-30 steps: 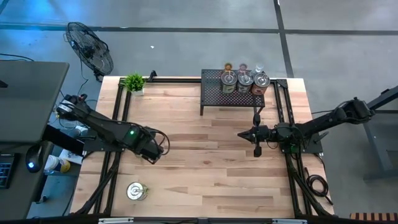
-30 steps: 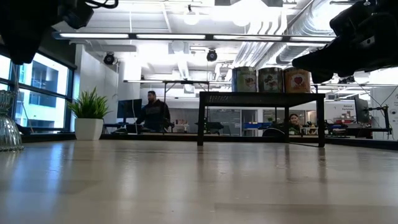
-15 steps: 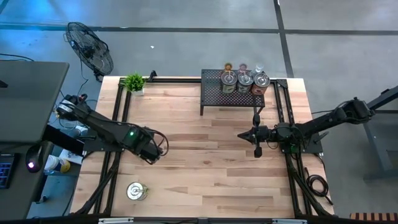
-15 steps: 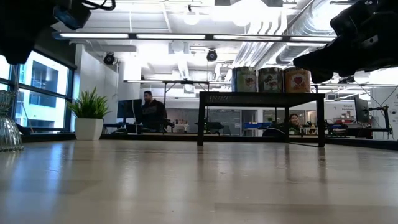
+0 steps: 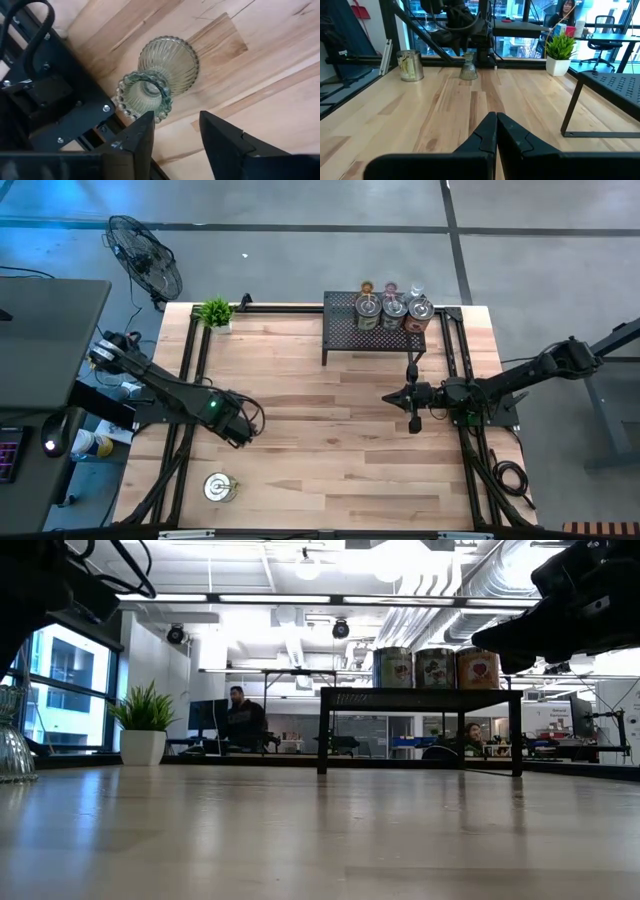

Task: Pick & Place candle stick holders
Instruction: Put the green candle holder on the shelf aligned with the orange candle holder

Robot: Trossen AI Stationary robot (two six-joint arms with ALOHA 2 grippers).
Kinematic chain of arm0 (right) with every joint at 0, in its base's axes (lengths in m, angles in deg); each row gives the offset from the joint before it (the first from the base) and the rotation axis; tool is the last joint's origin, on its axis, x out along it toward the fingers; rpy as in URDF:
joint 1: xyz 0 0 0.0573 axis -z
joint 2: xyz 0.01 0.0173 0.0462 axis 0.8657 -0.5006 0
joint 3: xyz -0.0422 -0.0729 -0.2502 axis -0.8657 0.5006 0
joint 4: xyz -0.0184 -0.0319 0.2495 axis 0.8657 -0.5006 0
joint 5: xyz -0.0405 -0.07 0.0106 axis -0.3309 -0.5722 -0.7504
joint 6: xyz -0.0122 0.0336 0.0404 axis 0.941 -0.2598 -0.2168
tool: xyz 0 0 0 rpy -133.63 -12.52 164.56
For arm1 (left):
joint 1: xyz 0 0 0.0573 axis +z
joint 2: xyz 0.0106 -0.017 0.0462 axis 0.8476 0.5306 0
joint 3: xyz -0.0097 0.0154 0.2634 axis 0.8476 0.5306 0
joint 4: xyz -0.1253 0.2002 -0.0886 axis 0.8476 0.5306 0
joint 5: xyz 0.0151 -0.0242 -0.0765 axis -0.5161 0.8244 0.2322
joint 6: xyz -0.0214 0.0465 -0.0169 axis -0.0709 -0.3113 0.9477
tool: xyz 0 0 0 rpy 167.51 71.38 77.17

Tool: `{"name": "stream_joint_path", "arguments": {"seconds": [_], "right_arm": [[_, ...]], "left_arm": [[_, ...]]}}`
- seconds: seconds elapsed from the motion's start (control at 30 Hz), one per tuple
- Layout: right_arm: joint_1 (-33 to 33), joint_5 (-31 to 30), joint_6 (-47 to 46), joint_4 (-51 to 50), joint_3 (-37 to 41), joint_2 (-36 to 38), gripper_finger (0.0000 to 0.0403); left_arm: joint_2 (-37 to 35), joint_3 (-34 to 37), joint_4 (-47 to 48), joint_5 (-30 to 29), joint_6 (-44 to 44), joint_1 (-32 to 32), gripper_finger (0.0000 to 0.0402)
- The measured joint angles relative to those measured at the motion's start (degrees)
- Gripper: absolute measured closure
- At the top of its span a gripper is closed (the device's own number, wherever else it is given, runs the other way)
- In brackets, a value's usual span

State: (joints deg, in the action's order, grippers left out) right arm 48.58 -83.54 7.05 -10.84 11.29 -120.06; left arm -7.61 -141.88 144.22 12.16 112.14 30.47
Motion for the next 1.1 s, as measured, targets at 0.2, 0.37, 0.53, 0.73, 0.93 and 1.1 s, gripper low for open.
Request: {"name": "stream_joint_path", "arguments": {"seconds": [0.2, 0.37, 0.53, 0.73, 0.93, 1.1], "right_arm": [[0.0, 0.0, 0.02, 0.0, -0.02, 0.0, 0.0402], [0.0, 0.0, 0.02, -0.01, -0.02, 0.0, 0.0402], [0.0, 0.0, 0.34, 0.36, -0.09, -0.5, 0.0402], [0.0, 0.0, 0.47, 0.46, -0.09, -0.49, 0.0403], [0.0, -0.01, 0.46, 0.43, -0.09, -0.5, 0.0403], [0.0, 0.0, 0.46, 0.44, -0.09, -0.48, 0.0403]], "left_arm": [[-0.26, 0.25, 0.06, -1.19, -1.1, 0.07, 0.0317], [0.12, 0.52, -2.74, -1.98, -1.33, 0.09, 0.0354], [0.07, 0.46, -3.7, -1.8, -1.31, 0.09, 0.0334], [-0.04, 0.42, -4.43, -1.65, -2.09, 0.09, 0.0292], [-0.04, 0.42, -4.5, -1.67, -3.38, 0.09, 0.033], [-0.17, 0.23, -4.41, -4.13, -4.7, 0.24, 0.0387]]}}
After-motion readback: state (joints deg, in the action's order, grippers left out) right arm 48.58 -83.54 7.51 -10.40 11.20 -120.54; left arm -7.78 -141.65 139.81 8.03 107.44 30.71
